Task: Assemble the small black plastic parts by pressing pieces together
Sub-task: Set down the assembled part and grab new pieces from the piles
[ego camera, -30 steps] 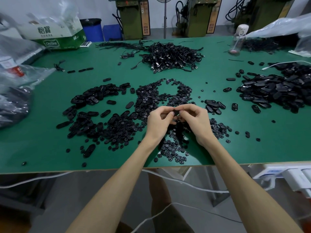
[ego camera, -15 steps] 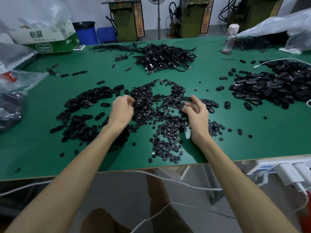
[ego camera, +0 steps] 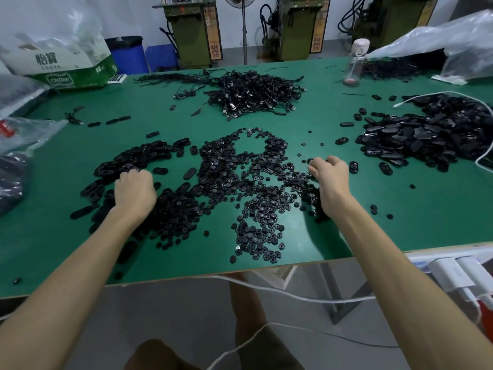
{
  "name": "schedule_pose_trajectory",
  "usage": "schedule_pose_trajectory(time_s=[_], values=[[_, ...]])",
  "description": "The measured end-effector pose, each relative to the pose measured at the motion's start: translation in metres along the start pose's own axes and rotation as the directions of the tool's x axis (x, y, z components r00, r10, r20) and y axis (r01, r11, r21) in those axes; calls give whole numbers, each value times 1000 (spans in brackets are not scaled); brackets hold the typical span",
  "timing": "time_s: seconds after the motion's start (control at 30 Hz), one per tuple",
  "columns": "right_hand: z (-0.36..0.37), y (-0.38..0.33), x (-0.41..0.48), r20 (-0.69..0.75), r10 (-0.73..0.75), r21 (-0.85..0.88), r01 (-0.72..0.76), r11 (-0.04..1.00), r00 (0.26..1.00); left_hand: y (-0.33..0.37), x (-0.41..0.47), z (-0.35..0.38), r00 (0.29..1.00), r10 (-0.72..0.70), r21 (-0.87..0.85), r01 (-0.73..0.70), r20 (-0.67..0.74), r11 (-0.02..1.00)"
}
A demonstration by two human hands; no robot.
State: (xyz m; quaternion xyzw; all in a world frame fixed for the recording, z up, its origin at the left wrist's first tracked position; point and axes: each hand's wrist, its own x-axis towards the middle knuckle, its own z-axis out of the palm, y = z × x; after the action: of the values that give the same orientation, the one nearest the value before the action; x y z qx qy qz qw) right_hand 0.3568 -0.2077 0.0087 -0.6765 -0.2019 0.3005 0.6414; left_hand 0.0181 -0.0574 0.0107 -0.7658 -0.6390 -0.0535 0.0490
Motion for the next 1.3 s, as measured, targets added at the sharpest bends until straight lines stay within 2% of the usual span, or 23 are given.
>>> schedule_pose_trajectory(time_s=[0.13, 0.37, 0.57, 0.67, 0.8, 0.9, 1.0, 1.1, 1.17, 1.23, 1.3], values=[[-8, -1, 2, 10, 16, 23, -16, 1000, 1000, 2, -1, 5, 1000, 22, 47, -21, -10, 999], [-12, -9, 7, 58, 36, -108, -30, 994, 998, -3, 1, 11, 996, 7, 9, -6, -84, 1000], [-14, -14, 7, 46, 15, -185, -6, 983, 999, -3, -3, 12, 994, -1, -195, -20, -107, 981], [-9, -11, 2, 32, -19, -157, 23, 987, 999, 9, -7, 7, 995, -15, -323, -16, -96, 946], [4, -2, -10, 69, -115, -198, 127, 972, 991, 17, -8, 8, 996, -15, -367, -20, -92, 930], [14, 7, -22, 178, -274, -338, 320, 885, 945, 14, -10, 11, 996, -31, -409, -4, -78, 913], [24, 20, -32, 319, -405, -451, 513, 730, 857, 11, -13, 14, 995, -46, -440, 4, -85, 898], [34, 33, -35, 436, -421, -496, 602, 625, 796, 10, -15, 14, 992, -54, -470, -8, -118, 882], [39, 39, -35, 470, -408, -563, 622, 545, 783, 13, -17, 11, 987, -56, -531, -33, -151, 847], [42, 43, -32, 476, -392, -630, 617, 473, 787, 19, -20, 7, 986, -74, -657, -45, -152, 752], [46, 44, -31, 484, -376, -653, 612, 445, 790, 27, -23, 3, 992, -119, -856, 29, -39, 516]])
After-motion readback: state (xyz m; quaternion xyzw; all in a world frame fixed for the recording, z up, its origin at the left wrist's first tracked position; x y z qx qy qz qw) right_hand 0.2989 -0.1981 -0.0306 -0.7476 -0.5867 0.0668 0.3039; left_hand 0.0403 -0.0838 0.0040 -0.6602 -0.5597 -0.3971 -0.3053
